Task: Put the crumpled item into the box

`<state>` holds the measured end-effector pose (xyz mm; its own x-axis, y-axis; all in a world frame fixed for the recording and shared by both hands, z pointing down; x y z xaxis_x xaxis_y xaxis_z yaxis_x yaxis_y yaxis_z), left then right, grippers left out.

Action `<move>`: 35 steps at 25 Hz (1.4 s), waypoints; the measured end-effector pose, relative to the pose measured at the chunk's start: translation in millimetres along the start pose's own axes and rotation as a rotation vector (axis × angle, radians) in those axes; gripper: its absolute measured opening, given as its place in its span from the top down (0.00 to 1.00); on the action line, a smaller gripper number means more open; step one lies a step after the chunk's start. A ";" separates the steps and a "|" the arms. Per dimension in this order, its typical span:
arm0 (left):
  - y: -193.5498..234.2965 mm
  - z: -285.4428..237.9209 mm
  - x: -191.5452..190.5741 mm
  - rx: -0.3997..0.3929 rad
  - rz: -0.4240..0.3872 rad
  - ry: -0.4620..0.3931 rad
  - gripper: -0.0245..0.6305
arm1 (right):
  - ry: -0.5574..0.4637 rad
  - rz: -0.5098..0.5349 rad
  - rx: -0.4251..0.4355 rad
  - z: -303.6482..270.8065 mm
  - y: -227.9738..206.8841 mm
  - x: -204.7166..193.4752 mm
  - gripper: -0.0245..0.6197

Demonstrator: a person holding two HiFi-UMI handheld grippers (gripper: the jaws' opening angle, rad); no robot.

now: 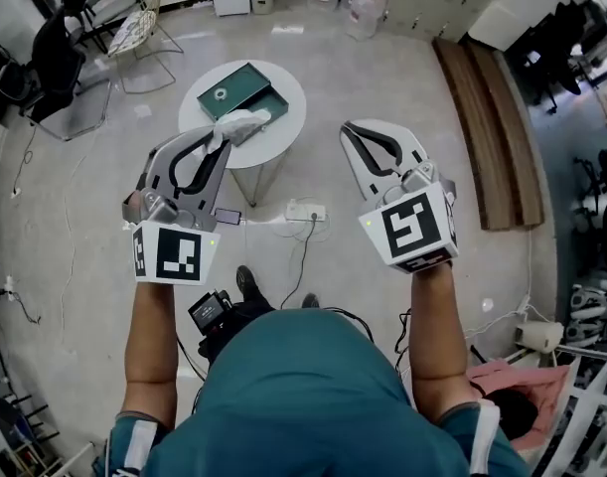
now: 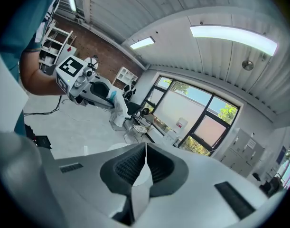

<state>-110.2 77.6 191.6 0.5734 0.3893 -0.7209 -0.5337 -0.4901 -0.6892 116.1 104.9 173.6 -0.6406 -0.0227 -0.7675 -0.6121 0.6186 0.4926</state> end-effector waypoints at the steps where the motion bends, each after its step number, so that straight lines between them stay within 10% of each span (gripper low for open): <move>1: 8.0 -5.4 -6.1 -0.012 0.001 -0.014 0.84 | 0.009 -0.008 -0.016 -6.4 -2.1 5.3 0.90; 20: 104.1 -85.6 -102.9 -0.150 0.040 -0.160 0.84 | 0.152 -0.082 -0.166 -113.3 -21.4 56.7 0.90; 35: 117.6 -123.3 -125.5 0.049 0.039 0.068 0.84 | -0.017 0.046 0.075 -205.0 -98.1 35.3 0.90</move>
<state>-168.3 -125.0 210.1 0.5916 0.3161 -0.7417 -0.5851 -0.4645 -0.6647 58.6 -117.5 182.2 -0.6589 0.0206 -0.7519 -0.5453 0.6756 0.4963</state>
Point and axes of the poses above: the fingertips, and each gripper's own axes: z backward along the fingers, y to its left, x out of its top, the point moved 8 cm from there along z, backward along the fingers, and after that the axes turned 7 degrees about x, right-handed, at the moved point
